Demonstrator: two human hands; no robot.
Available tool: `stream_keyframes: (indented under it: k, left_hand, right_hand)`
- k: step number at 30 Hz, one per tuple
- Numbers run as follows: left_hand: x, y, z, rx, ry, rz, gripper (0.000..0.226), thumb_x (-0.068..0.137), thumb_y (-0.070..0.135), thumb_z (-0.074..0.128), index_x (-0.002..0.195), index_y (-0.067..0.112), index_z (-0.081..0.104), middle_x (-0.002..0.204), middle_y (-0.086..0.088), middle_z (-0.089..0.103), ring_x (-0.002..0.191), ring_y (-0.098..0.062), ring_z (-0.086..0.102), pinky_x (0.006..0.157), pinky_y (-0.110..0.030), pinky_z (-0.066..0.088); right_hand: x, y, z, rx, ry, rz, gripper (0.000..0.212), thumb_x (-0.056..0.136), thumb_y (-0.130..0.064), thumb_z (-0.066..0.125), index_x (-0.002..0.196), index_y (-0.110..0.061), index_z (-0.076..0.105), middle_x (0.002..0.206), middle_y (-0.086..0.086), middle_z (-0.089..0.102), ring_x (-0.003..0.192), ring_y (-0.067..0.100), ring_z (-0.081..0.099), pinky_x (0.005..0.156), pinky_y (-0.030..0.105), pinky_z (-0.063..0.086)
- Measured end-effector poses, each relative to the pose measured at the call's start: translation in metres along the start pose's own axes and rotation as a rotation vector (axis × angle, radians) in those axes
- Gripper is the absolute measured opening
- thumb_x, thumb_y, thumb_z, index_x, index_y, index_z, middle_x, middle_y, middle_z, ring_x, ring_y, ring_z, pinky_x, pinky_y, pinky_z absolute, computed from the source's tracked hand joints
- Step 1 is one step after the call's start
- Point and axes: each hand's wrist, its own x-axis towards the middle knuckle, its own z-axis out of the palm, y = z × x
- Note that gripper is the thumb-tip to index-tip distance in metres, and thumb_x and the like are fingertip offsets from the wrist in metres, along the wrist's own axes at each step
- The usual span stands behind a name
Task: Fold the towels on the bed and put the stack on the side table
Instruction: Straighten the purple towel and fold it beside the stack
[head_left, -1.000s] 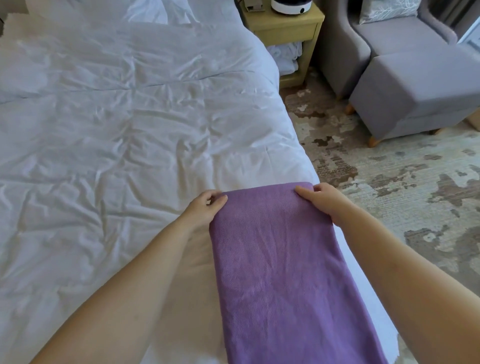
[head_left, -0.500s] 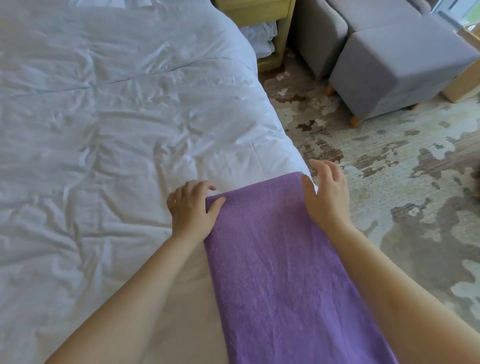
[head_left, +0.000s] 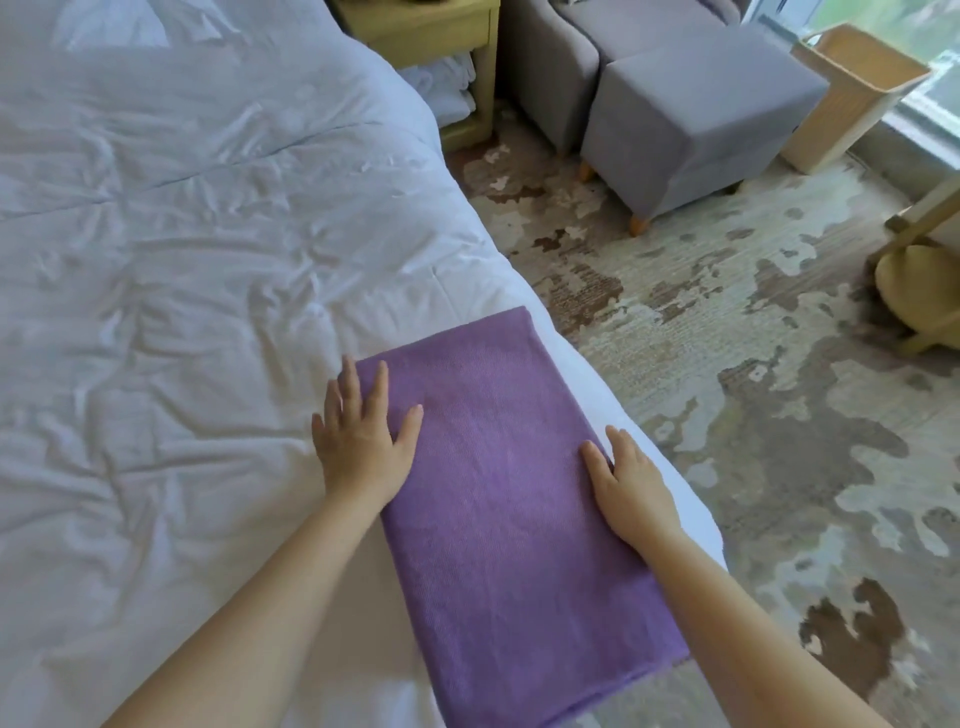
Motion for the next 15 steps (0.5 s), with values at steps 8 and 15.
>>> stream_keyframes:
  k: [8, 15]
  left_hand:
    - [-0.154, 0.013, 0.012, 0.009, -0.135, 0.102, 0.081, 0.081, 0.070, 0.029, 0.150, 0.026, 0.026, 0.159, -0.018, 0.005, 0.141, -0.044, 0.021, 0.108, -0.060, 0.023]
    - [-0.229, 0.008, 0.015, 0.303, -0.160, 0.754, 0.062, 0.092, 0.064, 0.030, 0.148, 0.036, 0.029, 0.159, -0.001, 0.019, 0.146, -0.028, 0.018, 0.112, -0.060, 0.011]
  right_hand:
    - [-0.090, 0.086, 0.008, 0.185, -0.008, 0.150, 0.059, 0.094, -0.060, 0.030, 0.127, -0.016, 0.052, 0.126, 0.004, 0.057, 0.114, 0.025, 0.055, 0.090, 0.039, 0.040]
    - [-0.157, 0.087, 0.023, 0.330, 0.396, -0.015, 0.064, 0.095, -0.047, 0.046, 0.149, -0.021, 0.025, 0.159, 0.000, 0.017, 0.145, 0.018, 0.015, 0.116, 0.036, 0.015]
